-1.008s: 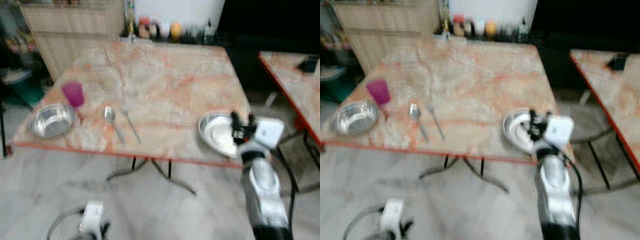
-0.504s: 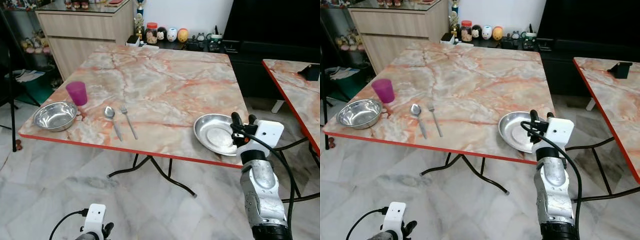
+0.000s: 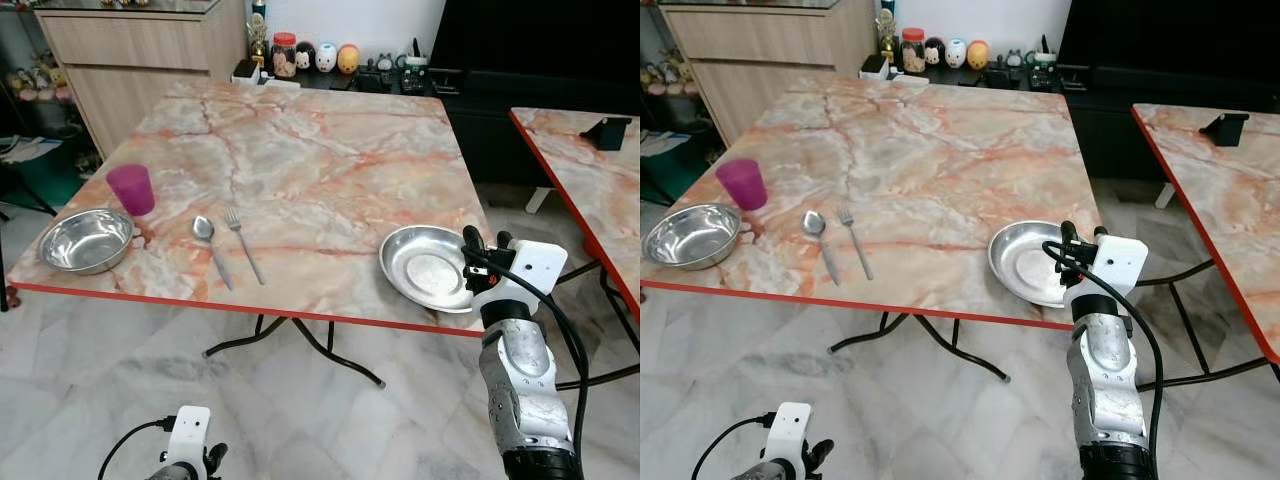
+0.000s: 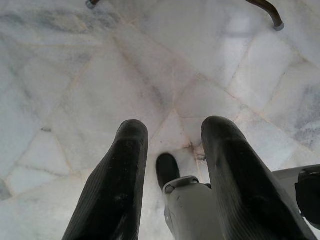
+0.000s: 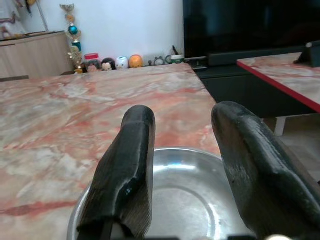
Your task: Setting the table
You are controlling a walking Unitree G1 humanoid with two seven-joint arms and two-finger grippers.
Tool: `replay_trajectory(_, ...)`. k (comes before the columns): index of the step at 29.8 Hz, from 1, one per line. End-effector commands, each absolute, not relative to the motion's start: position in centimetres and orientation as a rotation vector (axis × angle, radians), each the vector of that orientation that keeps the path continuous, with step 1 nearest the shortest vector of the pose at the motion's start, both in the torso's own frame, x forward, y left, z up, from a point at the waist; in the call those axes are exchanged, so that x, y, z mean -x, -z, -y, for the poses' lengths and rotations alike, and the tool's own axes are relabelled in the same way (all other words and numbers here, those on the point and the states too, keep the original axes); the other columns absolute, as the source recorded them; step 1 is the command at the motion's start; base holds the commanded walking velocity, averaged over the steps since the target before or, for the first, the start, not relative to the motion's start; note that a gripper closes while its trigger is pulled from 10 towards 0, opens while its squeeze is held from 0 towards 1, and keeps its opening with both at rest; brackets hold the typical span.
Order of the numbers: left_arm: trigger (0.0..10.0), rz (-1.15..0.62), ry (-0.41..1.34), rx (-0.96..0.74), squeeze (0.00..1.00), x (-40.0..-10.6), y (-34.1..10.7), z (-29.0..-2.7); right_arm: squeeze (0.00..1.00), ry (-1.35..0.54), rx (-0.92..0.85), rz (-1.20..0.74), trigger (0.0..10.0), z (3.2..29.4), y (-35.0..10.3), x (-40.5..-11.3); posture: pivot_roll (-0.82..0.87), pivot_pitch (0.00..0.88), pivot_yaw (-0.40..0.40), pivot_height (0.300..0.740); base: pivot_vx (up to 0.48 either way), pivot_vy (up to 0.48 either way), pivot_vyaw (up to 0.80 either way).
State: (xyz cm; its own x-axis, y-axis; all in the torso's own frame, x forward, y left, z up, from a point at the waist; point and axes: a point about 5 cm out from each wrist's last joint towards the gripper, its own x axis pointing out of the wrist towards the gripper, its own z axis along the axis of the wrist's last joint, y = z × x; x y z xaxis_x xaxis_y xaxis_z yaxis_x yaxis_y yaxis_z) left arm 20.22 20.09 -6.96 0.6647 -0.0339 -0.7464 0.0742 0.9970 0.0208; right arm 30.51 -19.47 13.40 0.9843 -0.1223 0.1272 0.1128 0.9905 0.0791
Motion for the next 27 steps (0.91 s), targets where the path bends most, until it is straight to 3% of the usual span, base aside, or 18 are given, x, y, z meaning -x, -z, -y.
replay_trajectory(1, 10.0, -0.86, 0.063, -0.051, 0.0, -19.79, 7.19, -20.22, 0.0, 0.119, -0.078, 0.134, 10.0, 19.53, -13.6, -30.7, 0.02, 0.0, -0.062, 0.736, 0.0, 0.0, 0.0)
replay_trajectory(10, 10.0, -0.861, 0.069, -0.049, 0.0, -19.81, 7.19, -20.13, 0.0, 0.111, -0.087, 0.148, 10.0, 19.12, -13.96, -30.97, 0.02, 0.0, -0.062, 0.736, 0.0, 0.0, 0.0)
replay_trajectory(27, 10.0, -0.858, 0.076, -0.044, 0.0, -19.88, 7.2, -19.84, 0.0, 0.13, -0.082, 0.129, 10.0, 19.44, -13.59, -30.93, 0.02, 0.0, -0.063, 0.736, 0.289, 0.0, 0.0)
